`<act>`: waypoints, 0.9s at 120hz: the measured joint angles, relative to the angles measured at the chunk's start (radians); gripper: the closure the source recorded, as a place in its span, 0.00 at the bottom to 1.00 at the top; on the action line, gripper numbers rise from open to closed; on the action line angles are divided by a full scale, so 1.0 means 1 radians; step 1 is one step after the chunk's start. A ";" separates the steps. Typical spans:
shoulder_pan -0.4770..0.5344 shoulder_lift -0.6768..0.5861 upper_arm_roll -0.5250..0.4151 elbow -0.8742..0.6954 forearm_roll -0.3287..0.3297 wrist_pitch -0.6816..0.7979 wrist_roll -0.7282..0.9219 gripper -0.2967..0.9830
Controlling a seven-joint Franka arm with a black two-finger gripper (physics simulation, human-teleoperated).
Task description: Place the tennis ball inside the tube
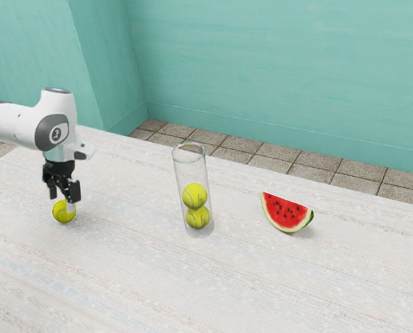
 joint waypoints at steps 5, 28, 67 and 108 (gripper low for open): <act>0.012 0.025 0.001 0.022 -0.012 0.016 0.001 0.23; 0.047 0.099 0.002 0.057 -0.048 0.060 0.005 0.23; 0.056 0.124 0.003 0.066 -0.083 0.072 0.011 0.38; 0.060 -0.016 -0.043 -0.008 -0.106 0.064 0.015 0.45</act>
